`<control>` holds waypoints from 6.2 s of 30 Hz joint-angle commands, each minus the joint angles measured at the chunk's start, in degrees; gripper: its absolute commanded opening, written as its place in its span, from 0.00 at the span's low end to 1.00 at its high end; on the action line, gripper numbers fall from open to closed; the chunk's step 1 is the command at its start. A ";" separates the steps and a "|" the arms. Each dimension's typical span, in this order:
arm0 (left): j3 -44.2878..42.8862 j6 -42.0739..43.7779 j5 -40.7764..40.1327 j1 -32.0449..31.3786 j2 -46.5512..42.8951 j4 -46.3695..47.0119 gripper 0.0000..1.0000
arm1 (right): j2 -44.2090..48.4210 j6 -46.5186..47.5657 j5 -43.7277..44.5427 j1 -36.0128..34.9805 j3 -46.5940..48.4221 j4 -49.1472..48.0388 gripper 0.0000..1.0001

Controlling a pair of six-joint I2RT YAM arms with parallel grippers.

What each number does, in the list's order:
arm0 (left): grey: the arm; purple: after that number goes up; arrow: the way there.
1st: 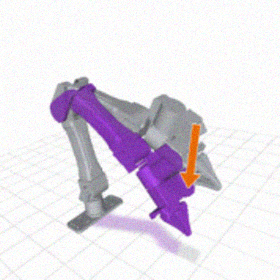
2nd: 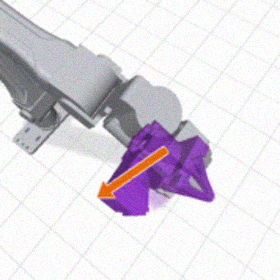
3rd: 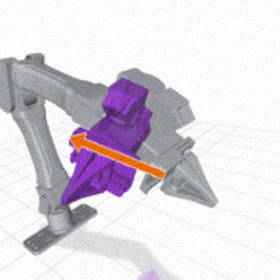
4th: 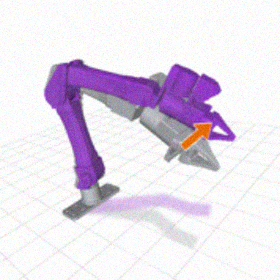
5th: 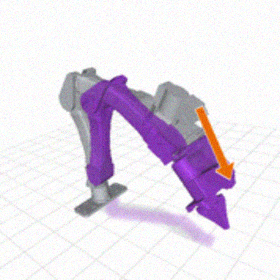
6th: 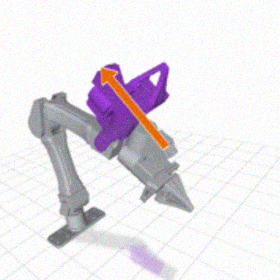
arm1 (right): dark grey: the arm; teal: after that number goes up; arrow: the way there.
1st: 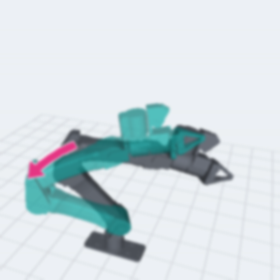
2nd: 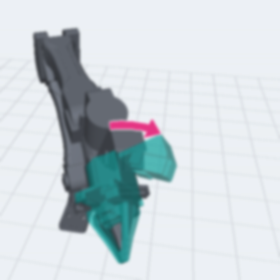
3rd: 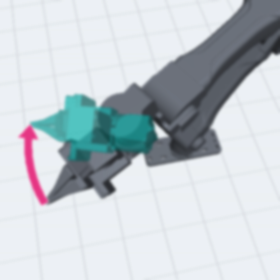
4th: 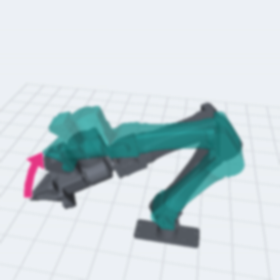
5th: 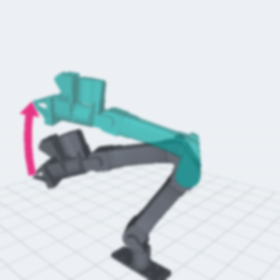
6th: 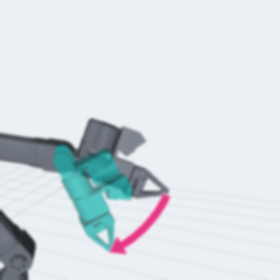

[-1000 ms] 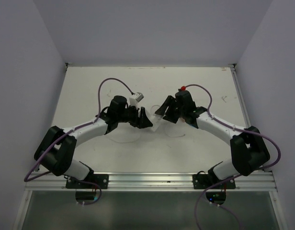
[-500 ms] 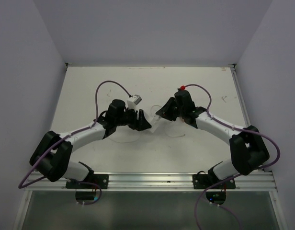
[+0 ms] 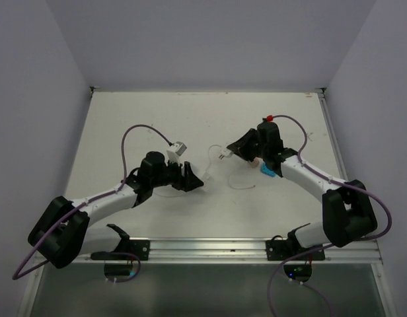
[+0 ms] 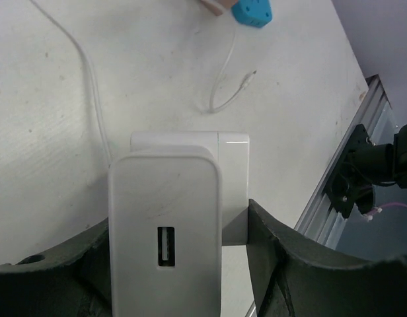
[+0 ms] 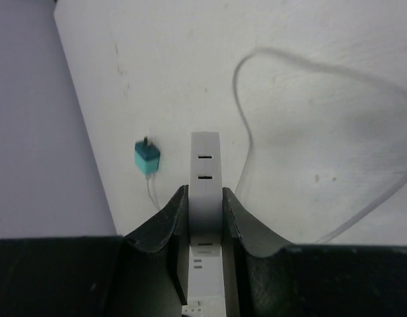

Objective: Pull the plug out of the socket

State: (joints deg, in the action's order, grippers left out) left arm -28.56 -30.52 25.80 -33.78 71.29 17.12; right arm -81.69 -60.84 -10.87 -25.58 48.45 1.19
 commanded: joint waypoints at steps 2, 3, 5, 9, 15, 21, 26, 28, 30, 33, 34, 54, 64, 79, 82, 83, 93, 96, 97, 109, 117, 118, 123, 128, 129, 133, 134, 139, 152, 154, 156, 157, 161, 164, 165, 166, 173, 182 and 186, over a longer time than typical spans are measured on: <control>1.05 -1.47 -0.84 0.29 -1.85 -0.95 0.00 | 3.37 1.86 6.56 6.07 -0.55 -3.65 0.00; 1.05 -1.47 -0.93 0.29 -1.85 -1.65 0.00 | 3.64 2.21 6.74 7.12 -0.55 -3.57 0.00; 1.05 -1.64 -1.19 0.29 -2.11 -2.18 0.00 | 4.34 3.18 6.92 8.70 -0.37 -3.39 0.00; 1.31 -2.08 -1.28 0.29 -3.43 -2.80 0.00 | 5.49 5.02 5.87 15.55 -0.55 -3.65 0.00; 0.43 -2.52 -1.19 0.38 -4.05 -3.24 0.00 | 2.16 9.86 3.41 29.50 0.42 -2.77 0.00; 0.34 -3.23 -0.49 0.29 -3.70 -2.89 0.00 | -7.51 11.09 -4.67 33.23 2.26 -7.87 0.00; 0.34 -3.58 -0.23 0.38 -4.58 -2.97 0.00 | -15.42 10.30 -9.51 33.41 3.67 -15.06 0.00; 0.43 -3.67 -0.49 0.29 -4.93 -3.15 0.00 | -18.14 11.26 -10.30 33.41 4.81 -15.86 0.00; 0.52 -3.75 -0.40 0.38 -4.93 -3.24 0.00 | -19.90 12.14 -11.62 33.93 5.52 -16.22 0.01; 0.43 -4.02 -0.05 0.38 -4.84 -2.80 0.00 | -21.49 12.67 -12.24 34.63 5.43 -16.05 0.10; 0.34 -4.37 0.12 0.38 -4.75 -2.54 0.00 | -21.49 13.54 -11.81 34.90 5.43 -15.17 0.24; -9.32 -4.90 2.94 0.47 3.94 -2.53 0.00 | 6.53 43.41 3.22 26.03 4.65 11.11 0.92; -23.20 -2.00 5.13 2.40 10.62 -12.80 0.00 | 15.33 57.49 -3.18 4.34 -0.10 8.84 0.99; -31.21 -2.52 7.86 3.37 12.56 -23.28 0.00 | 16.40 65.32 -10.13 -8.07 0.94 9.79 0.99; -31.21 -3.49 8.12 3.28 11.95 -23.01 0.00 | 15.07 65.76 -7.76 -10.18 2.09 9.01 0.99; -31.21 -3.93 8.30 3.28 11.86 -22.93 0.00 | 14.03 65.76 -7.24 -10.54 2.70 9.00 0.99; -30.68 -6.48 10.23 3.28 11.07 -20.91 0.00 | 9.80 65.15 -1.96 -15.46 3.67 3.74 0.99; -30.60 -7.01 10.93 3.19 10.89 -20.73 0.00 | 8.57 64.71 -1.96 -15.64 3.67 2.77 0.96; -30.59 -7.27 11.11 3.19 10.80 -20.64 0.00 | 8.39 64.53 -1.96 -15.72 3.67 2.50 0.95; -29.98 -9.55 13.04 3.19 9.93 -19.32 0.00 | 7.25 64.97 -0.20 -15.90 1.83 0.04 0.65; -31.38 -10.61 13.66 3.28 9.93 -19.15 0.00 | 9.26 66.11 1.47 -15.90 -2.03 0.83 0.17; -31.65 -10.70 13.57 3.46 9.92 -19.49 0.00 | 9.70 66.20 1.56 -15.90 -2.39 1.09 0.13; -32.53 -11.13 13.22 4.77 9.84 -20.20 0.10 | 11.46 66.81 2.61 -15.90 -4.23 2.41 0.00; -33.14 -11.49 13.40 6.44 9.75 -20.38 0.37 | 12.26 67.08 2.44 -15.90 -4.76 2.85 0.00; -33.23 -11.40 13.48 6.62 9.75 -20.38 0.42 | 12.17 66.99 2.26 -15.90 -4.85 2.85 0.00; -33.32 -11.40 13.57 7.24 9.57 -20.46 0.66 | 11.47 67.08 1.56 -15.90 -4.68 2.76 0.00; -33.32 -11.40 13.49 7.32 9.49 -20.46 0.70 | 11.47 66.99 1.21 -15.90 -4.68 2.76 0.00; -33.32 -11.40 13.14 7.76 9.22 -20.99 0.90 | 11.11 67.25 0.86 -15.90 -4.76 2.85 0.00; -31.65 -9.64 8.39 8.56 10.19 -26.70 0.94 | 12.17 66.73 0.85 -15.90 -4.59 2.76 0.00; -29.90 -10.52 8.74 8.55 10.63 -26.44 0.94 | 12.43 66.38 0.85 -15.90 -4.50 2.24 0.00; -27.71 -12.53 9.70 8.56 10.54 -24.09 0.92 | 12.61 66.11 0.94 -15.81 -4.32 2.24 0.00; -27.00 -13.33 10.23 8.56 10.45 -22.76 0.91 | 12.70 66.03 1.03 -15.90 -4.24 2.06 0.00; -25.58 -15.79 9.97 7.85 10.10 -19.50 0.86 | 12.70 65.41 1.29 -15.90 -4.41 1.01 0.00; -25.24 -16.14 9.09 7.06 10.54 -19.59 0.82 | 12.78 64.62 1.38 -15.90 -4.50 -0.05 0.00; -24.71 -16.41 8.92 6.80 10.71 -19.50 0.81 | 12.78 64.44 1.38 -15.90 -4.41 -0.14 0.00; -24.36 -16.67 8.57 6.71 10.72 -18.89 0.79 | 12.78 64.36 1.29 -15.90 -4.33 -0.31 0.00; -22.51 -17.81 7.51 4.60 12.47 -15.55 0.64 | 12.34 63.65 0.50 -15.81 -3.45 -0.84 0.00; -21.72 -17.90 5.31 4.42 11.33 -12.38 0.00 | 11.82 63.21 -1.16 -15.90 -3.79 -0.84 0.00; -20.05 -18.95 3.91 4.69 9.84 -9.40 0.00 | 12.60 63.47 -0.64 -15.90 -4.85 -0.75 0.00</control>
State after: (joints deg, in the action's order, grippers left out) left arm -49.76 -48.42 32.27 -29.02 83.40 2.00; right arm -70.96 2.83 -10.02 -41.12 42.65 5.43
